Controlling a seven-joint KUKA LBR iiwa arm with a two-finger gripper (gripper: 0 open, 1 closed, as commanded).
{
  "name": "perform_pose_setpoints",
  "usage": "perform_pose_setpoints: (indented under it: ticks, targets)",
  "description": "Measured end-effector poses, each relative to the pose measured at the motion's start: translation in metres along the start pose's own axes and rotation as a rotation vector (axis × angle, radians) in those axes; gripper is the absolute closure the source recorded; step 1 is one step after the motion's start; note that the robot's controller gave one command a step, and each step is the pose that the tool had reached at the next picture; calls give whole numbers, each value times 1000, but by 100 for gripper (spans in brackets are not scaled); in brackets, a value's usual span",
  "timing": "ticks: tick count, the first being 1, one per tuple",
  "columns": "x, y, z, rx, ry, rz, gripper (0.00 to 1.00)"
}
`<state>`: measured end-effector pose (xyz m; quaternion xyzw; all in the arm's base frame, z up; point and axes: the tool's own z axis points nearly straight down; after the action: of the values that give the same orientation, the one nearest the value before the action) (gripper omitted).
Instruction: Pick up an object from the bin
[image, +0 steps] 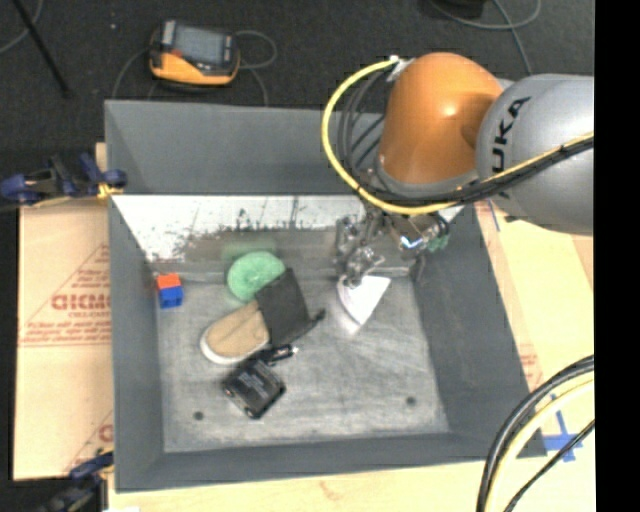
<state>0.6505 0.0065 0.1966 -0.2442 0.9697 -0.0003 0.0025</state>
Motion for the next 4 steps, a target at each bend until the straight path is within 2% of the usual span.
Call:
perform_pose_setpoints:
  ticks: [2,3,4]
  targets:
    - [-5,6,-8,0,-1,-14,100]
    - [-1,2,-4,-1,0,-12,100]
    - [-6,8,18,-1,-1,32,100]
